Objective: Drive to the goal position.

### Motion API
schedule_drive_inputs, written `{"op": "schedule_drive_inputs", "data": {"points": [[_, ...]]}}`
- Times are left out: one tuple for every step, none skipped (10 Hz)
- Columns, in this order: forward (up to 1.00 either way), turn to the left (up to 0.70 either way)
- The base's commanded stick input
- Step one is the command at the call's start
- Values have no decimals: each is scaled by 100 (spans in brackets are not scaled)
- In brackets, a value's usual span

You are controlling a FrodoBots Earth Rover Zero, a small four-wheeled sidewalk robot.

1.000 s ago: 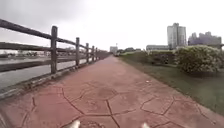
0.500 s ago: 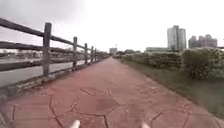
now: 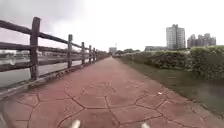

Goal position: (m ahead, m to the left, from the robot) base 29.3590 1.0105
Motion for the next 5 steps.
{"op": "schedule_drive_inputs", "data": {"points": [[70, 0], [70, 0], [70, 0], [70, 0], [70, 0]]}}
